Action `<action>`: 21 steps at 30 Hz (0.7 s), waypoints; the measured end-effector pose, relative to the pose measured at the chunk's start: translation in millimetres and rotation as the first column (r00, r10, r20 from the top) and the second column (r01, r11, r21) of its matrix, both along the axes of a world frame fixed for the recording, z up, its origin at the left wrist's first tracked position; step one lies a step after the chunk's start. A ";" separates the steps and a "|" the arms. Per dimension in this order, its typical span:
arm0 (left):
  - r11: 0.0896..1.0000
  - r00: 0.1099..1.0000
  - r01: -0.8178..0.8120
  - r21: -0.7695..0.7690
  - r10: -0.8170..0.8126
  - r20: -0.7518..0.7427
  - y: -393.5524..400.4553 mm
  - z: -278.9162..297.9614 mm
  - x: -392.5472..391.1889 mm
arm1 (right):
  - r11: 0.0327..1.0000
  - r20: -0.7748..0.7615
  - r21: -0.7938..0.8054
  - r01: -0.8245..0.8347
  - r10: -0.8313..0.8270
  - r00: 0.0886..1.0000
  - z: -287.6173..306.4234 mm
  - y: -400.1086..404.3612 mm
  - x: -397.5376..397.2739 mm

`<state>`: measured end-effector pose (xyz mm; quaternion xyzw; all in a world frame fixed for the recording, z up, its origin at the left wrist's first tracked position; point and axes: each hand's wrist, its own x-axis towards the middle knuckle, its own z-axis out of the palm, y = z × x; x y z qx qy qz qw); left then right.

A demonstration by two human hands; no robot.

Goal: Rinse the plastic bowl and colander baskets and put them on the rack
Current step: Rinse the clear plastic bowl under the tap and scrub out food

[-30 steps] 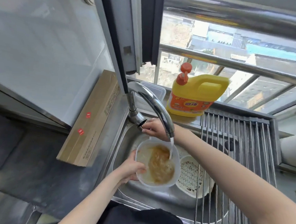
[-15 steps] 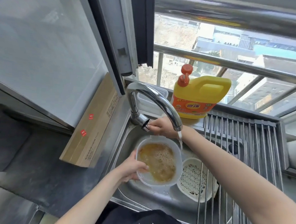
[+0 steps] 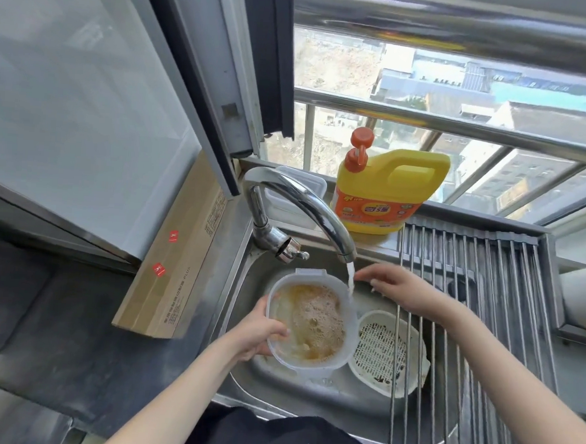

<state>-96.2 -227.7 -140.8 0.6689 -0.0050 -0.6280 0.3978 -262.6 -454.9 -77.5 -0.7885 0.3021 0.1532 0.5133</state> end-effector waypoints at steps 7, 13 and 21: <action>0.996 0.996 -0.013 -0.084 0.006 -0.091 -20.0 -2.5 -5.7 | 0.974 -0.223 0.032 0.224 -0.211 0.952 -7.5 45.0 -8.7; 0.978 0.940 -0.001 -0.210 -0.071 -0.334 -29.5 7.0 6.7 | 0.856 -0.291 0.114 0.504 -0.457 0.841 -12.5 67.9 -21.4; 0.908 0.827 -0.417 -0.025 0.368 -0.426 -71.5 33.8 40.6 | 0.640 -0.363 0.243 0.729 -0.637 0.680 -9.9 82.4 -26.2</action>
